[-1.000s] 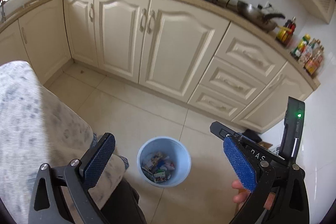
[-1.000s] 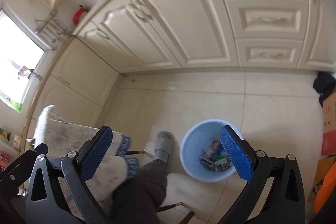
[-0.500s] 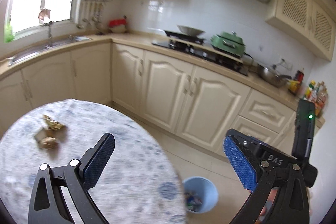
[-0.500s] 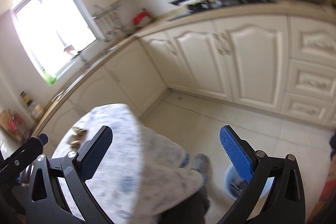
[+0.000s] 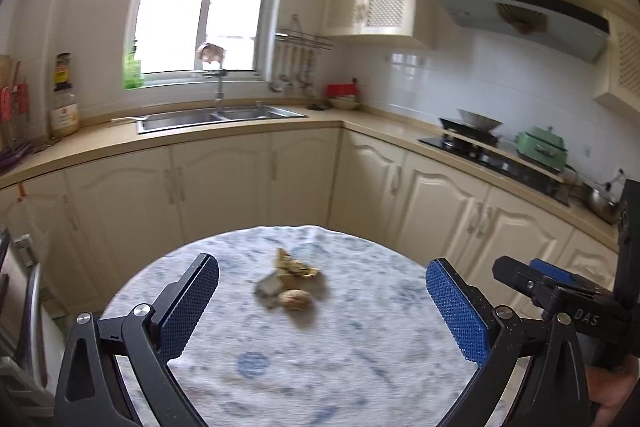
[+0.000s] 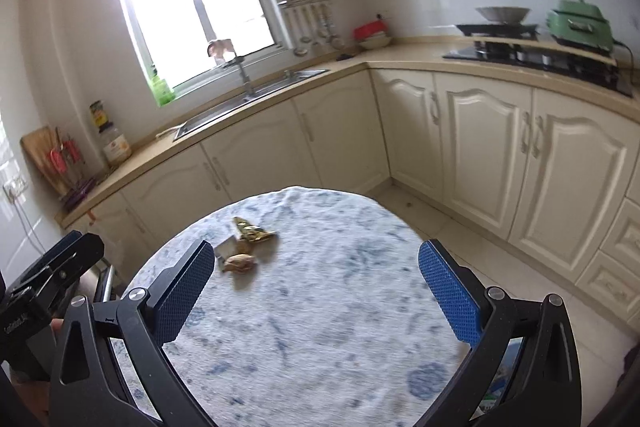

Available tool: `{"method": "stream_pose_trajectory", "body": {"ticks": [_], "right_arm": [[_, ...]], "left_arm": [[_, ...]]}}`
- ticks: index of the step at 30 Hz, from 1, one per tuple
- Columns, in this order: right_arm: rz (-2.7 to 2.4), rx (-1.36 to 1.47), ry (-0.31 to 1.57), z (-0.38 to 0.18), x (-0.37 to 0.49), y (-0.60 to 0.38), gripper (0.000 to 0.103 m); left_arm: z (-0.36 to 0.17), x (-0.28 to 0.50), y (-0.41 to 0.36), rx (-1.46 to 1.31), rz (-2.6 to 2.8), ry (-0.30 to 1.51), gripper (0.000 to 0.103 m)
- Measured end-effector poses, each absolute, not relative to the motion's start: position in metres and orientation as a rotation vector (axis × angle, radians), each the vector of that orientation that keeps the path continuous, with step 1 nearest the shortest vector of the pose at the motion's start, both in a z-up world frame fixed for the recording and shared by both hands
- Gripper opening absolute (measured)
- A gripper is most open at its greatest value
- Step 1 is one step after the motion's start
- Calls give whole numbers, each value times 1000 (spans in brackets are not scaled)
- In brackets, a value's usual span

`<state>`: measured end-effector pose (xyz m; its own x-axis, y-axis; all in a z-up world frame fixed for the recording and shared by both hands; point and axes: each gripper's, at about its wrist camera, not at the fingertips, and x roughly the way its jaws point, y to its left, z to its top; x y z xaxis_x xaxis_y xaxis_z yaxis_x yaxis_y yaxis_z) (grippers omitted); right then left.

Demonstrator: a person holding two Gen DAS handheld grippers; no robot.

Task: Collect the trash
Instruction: 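Return both tools to the table above the remaining snacks, then grasp the brown round bun with the right tool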

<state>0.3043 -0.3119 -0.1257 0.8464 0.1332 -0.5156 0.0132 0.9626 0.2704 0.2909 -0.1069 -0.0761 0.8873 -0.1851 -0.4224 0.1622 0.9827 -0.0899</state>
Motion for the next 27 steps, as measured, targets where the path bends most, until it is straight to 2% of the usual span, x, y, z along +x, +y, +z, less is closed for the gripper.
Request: {"method": "stream_pose_trajectory", "body": {"ticks": [7,14,25,27], "right_arm": [[137,151,600,-135,339,-244,103],[143,102,667,-164,373,-211,103],[130,29,813,-221,431,-189,103],[143,17,835,-230,441,-184,99]], "left_arm": [[-92,282,-64,-79,-65,438,102],[-117,311,-43,-112,-13,470,102],[-159,406,-24,-85,-11,560,102],[-166,421,-21,-84,-8,586,102]]}}
